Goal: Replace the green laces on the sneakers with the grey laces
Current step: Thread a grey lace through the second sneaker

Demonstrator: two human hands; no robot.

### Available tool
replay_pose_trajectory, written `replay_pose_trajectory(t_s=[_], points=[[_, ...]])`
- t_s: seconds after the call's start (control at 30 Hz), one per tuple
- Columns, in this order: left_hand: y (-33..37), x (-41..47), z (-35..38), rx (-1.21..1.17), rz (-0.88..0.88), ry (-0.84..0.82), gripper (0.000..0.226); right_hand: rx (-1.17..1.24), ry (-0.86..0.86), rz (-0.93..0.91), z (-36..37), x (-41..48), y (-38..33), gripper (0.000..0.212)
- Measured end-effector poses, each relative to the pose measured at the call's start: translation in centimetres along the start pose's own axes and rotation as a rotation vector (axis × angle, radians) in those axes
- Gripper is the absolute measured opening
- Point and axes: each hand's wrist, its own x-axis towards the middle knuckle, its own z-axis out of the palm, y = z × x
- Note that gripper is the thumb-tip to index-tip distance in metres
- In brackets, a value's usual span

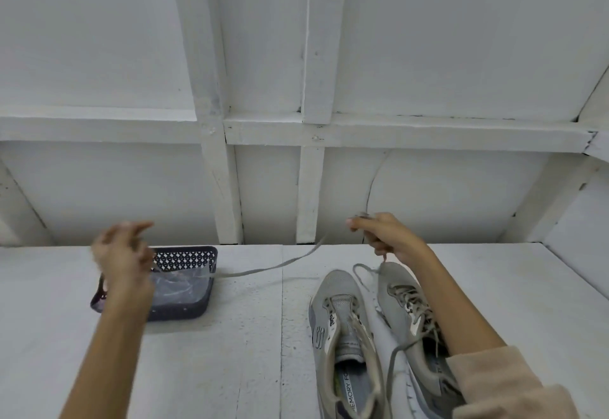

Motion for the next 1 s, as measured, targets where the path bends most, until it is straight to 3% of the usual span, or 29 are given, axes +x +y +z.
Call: replay_pose_trajectory(t_s=[0.1, 0.2, 0.27, 0.4, 0.47, 0.57, 0.63, 0.7, 0.77, 0.87, 1.0], points=[[-2.7, -4.5, 4.8, 0.243, -0.103, -0.297, 0.032, -0.022, -0.189, -0.046, 1.8, -1.3, -3.2, 0.021], [-4.7, -8.3, 8.5, 0.528, -0.058, -0.722, 0.031, -0.044, -0.34, -0.089, 3.5, -2.4, -5.1, 0.024], [-6.1, -9.7, 10.2, 0.632, -0.046, -0.92, 0.037, -0.065, -0.387, -0.098, 4.0, -2.7, -5.6, 0.026], [-7.1, -9.4, 11.4, 0.746, 0.043, -0.955, 0.01, -0.116, -0.335, -0.101, 2.3, -3.1, -4.7, 0.026], [-7.0, -8.8, 11.3, 0.739, 0.032, -0.836, 0.015, -0.127, -0.346, -0.092, 0.7, -3.4, -3.9, 0.026], [-7.4, -5.9, 9.9, 0.733, -0.052, -0.531, 0.018, -0.069, -0.322, -0.073, -1.9, -4.1, -2.5, 0.019], [-7.7, -3.8, 8.7, 0.818, -0.124, -0.479, 0.016, 0.061, -0.299, -0.072, -3.1, -4.3, -1.7, 0.019], [-7.8, -3.3, 8.3, 0.994, -0.199, -0.548, 0.043, 0.161, -0.291, -0.085, -3.2, -4.5, -1.3, 0.021], [-7.6, -4.3, 8.8, 1.026, -0.121, -0.596, 0.061, 0.205, -0.283, -0.108, -2.4, -4.5, -1.5, 0.019], [-6.3, -8.1, 11.0, 0.803, -0.02, -0.707, 0.039, 0.319, -0.262, -0.137, -0.4, -4.1, -2.4, 0.019], [-6.1, -12.6, 13.2, 0.783, -0.11, -1.113, 0.031, 0.593, -0.248, -0.163, 2.0, -3.6, -3.8, 0.019]])
